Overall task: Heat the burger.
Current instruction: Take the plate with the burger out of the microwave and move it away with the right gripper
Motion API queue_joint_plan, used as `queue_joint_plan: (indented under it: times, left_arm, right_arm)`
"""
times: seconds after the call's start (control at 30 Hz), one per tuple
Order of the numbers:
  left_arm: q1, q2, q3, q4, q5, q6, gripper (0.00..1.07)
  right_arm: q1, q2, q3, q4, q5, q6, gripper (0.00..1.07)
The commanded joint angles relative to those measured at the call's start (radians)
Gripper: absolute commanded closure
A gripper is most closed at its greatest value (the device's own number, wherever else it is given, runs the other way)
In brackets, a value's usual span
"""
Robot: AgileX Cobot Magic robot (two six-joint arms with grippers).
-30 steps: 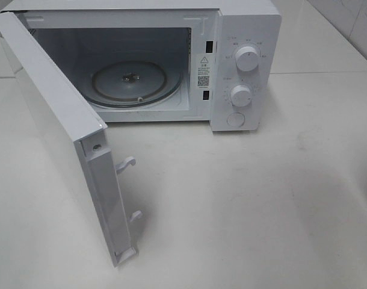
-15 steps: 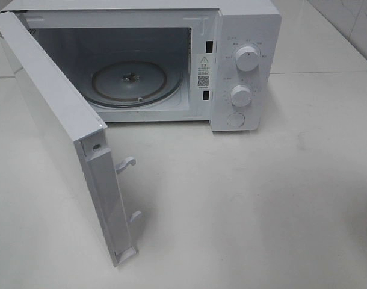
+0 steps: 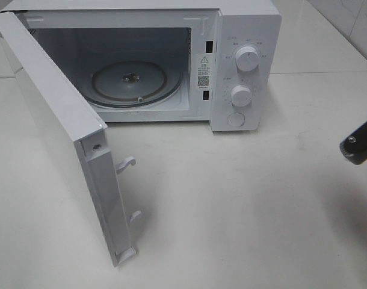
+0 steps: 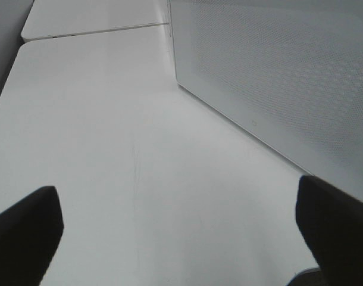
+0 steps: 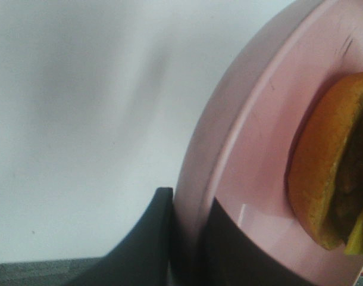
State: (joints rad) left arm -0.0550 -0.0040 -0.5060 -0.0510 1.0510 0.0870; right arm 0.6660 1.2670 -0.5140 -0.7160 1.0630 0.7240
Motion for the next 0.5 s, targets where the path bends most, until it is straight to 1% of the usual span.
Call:
queue_joint_plan:
  times: [0.03,0.17,0.2,0.27,0.33,0.37,0.4,0.47,0.5]
  left_arm:
    - [0.001,-0.022,0.003,0.001,-0.012,-0.004,0.06]
    - [0.001,-0.022,0.003,0.001,-0.012,-0.004,0.06]
    - [0.001,-0.022,0.003,0.001,-0.012,-0.004,0.06]
    - [0.001,-0.022,0.003,0.001,-0.012,-0.004,0.06]
    - [0.001,-0.022,0.003,0.001,-0.012,-0.004,0.06]
    - [0.001,-0.022,0.003,0.001,-0.012,-0.004,0.06]
    - [0.001,-0.022,0.003,0.001,-0.012,-0.004,0.06]
    - [0.001,-0.022,0.003,0.001,-0.012,-0.004,0.06]
    - [0.001,-0.022,0.003,0.001,-0.012,-0.004,0.06]
  right_arm:
    - [-0.002,0.067,-0.036,-0.089,0.009,0.095,1.05]
    - [-0.002,0.166,-0.065,-0.107,-0.033,0.185,1.05]
    - [-0.002,0.166,-0.065,-0.107,-0.033,0.185,1.05]
    - [-0.002,0.224,-0.068,-0.112,-0.063,0.234,1.05]
    - [-0.002,0.246,-0.068,-0.112,-0.075,0.25,1.05]
    - [-0.002,0.289,-0.068,-0.112,-0.093,0.276,1.05]
    - [-0.002,0.289,-0.068,-0.112,-0.093,0.276,1.05]
    - [-0.002,0.355,-0.068,-0.118,-0.114,0.314,1.05]
    - [-0.002,0.355,-0.068,-0.118,-0.114,0.314,1.05]
